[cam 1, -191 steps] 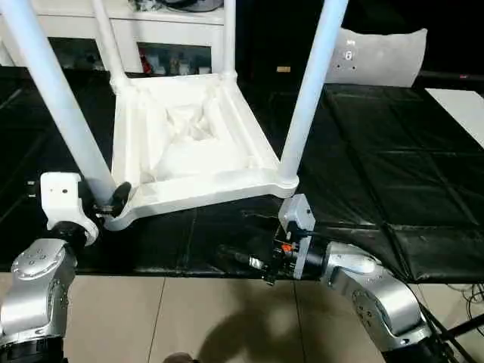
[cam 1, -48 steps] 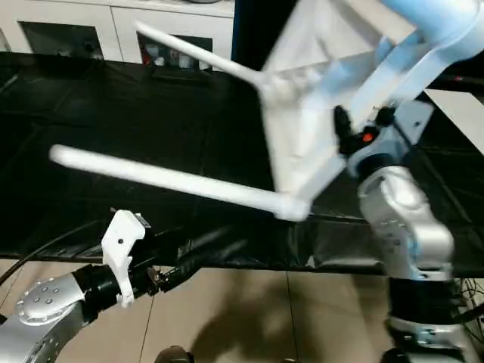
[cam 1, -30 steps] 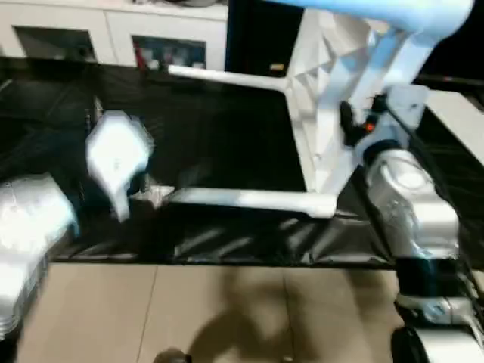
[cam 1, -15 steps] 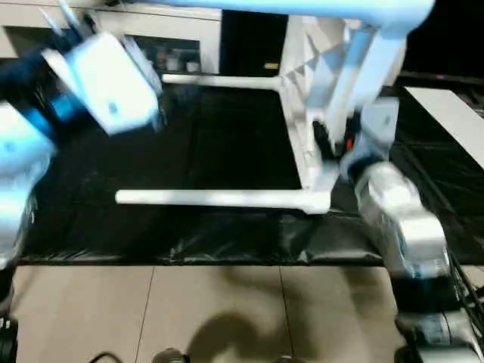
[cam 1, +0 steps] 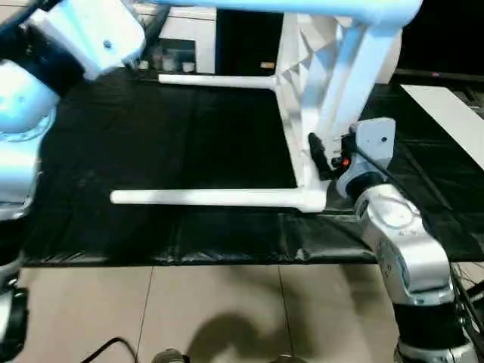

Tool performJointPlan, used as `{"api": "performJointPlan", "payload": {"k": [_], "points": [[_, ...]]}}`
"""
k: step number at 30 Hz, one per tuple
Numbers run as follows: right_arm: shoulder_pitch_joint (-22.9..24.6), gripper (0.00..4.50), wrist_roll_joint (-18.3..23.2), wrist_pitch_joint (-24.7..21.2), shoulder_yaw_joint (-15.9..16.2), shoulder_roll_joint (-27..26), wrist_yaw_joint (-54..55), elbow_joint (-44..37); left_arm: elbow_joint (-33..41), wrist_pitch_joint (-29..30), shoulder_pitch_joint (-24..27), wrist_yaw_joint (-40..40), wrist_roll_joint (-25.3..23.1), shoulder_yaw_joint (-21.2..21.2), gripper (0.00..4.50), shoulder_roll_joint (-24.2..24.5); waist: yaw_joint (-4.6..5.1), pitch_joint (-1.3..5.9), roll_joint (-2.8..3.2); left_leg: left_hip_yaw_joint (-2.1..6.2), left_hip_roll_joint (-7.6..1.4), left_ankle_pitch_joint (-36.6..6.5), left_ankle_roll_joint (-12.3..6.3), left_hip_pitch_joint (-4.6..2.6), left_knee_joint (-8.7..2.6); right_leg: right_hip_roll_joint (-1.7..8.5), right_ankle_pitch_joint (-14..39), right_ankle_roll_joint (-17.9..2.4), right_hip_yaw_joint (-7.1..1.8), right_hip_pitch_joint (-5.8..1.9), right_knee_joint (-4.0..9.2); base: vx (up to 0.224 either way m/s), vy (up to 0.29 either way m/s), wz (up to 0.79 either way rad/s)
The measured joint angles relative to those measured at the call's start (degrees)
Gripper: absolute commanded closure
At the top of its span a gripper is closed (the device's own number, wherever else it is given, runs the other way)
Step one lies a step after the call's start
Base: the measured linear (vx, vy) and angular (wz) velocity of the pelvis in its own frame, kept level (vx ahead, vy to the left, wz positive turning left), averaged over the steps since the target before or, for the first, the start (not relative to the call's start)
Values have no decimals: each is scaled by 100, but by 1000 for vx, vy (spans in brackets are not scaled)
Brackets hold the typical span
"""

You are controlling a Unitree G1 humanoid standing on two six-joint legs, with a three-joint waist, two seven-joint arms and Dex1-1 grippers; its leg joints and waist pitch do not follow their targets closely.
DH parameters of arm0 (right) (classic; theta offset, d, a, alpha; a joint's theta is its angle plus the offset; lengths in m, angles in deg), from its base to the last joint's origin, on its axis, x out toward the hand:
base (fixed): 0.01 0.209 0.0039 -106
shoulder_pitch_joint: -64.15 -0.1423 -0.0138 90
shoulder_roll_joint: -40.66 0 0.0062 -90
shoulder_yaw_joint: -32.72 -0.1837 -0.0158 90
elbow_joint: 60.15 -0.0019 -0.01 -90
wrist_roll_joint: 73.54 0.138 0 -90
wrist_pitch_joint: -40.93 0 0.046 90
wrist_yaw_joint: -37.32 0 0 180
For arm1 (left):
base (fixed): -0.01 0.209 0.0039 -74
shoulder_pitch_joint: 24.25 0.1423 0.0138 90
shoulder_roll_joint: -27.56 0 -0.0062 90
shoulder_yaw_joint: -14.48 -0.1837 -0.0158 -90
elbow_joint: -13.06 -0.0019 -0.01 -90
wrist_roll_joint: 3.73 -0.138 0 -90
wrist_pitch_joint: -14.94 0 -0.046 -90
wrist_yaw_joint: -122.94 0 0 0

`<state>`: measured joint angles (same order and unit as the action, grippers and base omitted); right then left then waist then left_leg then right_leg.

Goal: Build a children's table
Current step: Flip table

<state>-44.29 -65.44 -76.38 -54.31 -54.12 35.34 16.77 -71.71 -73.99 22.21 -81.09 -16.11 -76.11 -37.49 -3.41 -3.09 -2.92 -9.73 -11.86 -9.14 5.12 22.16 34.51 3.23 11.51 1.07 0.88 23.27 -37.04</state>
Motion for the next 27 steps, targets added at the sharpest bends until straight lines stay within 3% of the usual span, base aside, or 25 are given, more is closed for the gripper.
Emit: {"api": "performJointPlan", "payload": {"k": [3, 12, 16, 21, 27], "points": [[61, 84, -46, -5, 13, -4, -17, -79, -148, 0, -139, 0, -27, -46, 76, -80, 1, -1, 2, 0, 0, 0, 0, -1, -1, 0, 1, -3, 0, 0, 0, 0, 0, 0], [346, 84, -52, -19, 156, 23, -206, -522, -742, -5, -446, -17, -244, -165, 160, -91, -13, -7, 11, 1, 1, 0, 0, -3, -5, 0, 2, -4, -1, 1, 0, 0, 0, 0], [515, 84, -52, -18, 209, 42, -316, -696, -831, 193, -507, -104, -274, -181, 182, -90, -71, -17, 26, 3, 1, 0, 0, -3, -5, 0, 1, -5, 0, 0, 0, 0, 0, 0], [682, 84, -43, 0, 221, 87, -477, -861, -856, 497, -605, -328, -250, -186, 200, -134, -165, -19, 98, 2, 3, 0, 0, -5, -6, 3, 1, -5, -1, -1, 0, 0, 0, 0], [814, 84, -20, 160, 416, 259, -817, -951, -1173, 438, -785, -384, -255, -200, 210, -115, -194, -43, 159, 3, 3, 0, 0, -5, -9, 3, -1, -6, 1, -1, -2, 0, 0, 0]]}}
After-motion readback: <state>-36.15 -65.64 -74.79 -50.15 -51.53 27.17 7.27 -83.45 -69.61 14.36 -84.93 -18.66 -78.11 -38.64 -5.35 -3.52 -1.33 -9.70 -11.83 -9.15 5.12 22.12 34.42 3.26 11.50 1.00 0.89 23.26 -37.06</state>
